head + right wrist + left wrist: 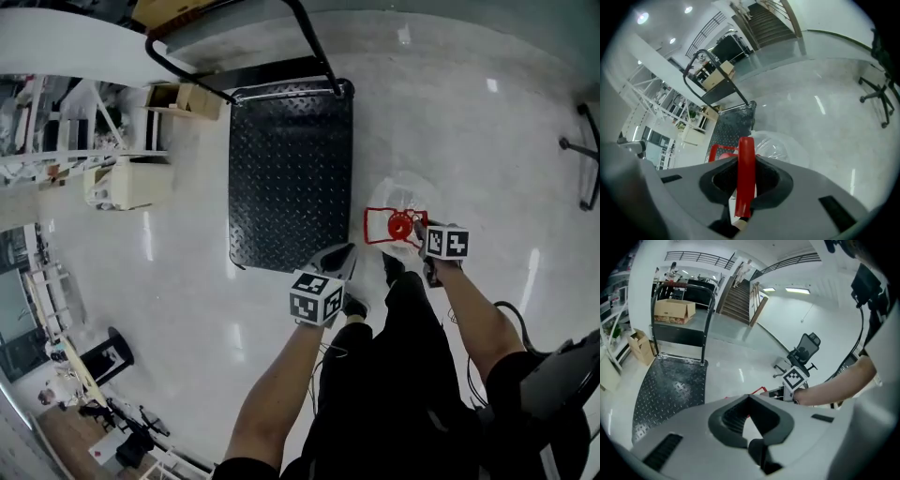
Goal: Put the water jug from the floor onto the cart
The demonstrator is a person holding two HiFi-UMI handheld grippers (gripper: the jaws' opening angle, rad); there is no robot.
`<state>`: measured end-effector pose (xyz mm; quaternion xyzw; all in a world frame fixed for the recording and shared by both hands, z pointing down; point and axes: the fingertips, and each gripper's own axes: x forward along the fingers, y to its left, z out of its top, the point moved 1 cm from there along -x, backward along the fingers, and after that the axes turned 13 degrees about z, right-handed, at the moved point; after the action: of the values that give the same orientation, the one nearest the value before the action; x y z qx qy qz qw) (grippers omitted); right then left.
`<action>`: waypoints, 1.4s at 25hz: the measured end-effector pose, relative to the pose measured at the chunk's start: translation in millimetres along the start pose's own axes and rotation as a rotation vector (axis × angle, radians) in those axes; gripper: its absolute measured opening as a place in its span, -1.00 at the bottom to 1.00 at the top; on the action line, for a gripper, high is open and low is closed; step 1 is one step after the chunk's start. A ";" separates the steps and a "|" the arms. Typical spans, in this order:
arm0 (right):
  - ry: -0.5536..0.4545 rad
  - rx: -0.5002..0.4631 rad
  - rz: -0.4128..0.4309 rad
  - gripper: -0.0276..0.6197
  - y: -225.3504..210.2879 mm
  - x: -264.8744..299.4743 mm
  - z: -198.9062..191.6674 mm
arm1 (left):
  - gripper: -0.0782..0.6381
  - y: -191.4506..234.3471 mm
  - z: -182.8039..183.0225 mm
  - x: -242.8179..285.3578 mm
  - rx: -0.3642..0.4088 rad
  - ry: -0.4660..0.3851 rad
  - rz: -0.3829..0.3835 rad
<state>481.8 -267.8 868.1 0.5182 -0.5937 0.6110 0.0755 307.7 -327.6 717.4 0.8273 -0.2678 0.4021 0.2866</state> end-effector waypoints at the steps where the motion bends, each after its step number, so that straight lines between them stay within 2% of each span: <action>1: 0.009 -0.026 0.009 -0.73 12.6 -4.2 2.8 | -0.78 3.0 1.7 -11.0 -0.010 -0.017 0.011; 7: 0.028 -0.144 0.064 -0.73 91.4 -38.1 25.9 | -0.78 30.7 15.3 -84.7 -0.081 -0.158 0.083; 12: 0.037 -0.247 0.106 -0.73 162.5 -45.7 44.6 | -0.78 63.4 19.9 -152.5 -0.113 -0.320 0.150; 17: 0.035 -0.329 0.161 -0.73 241.5 -45.4 52.2 | -0.78 98.8 19.9 -218.5 -0.133 -0.429 0.223; 25: 0.065 -0.423 0.270 -0.73 368.6 20.9 45.0 | -0.78 179.3 -10.4 -299.9 -0.190 -0.540 0.350; 35: 0.163 -0.485 0.349 -0.73 504.1 140.7 -4.6 | -0.78 273.2 -80.3 -373.6 -0.312 -0.574 0.474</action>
<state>59.2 -480.7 644.6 0.3245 -0.7942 0.4948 0.1385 -116.7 -381.9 523.5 0.7678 -0.5783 0.1642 0.2216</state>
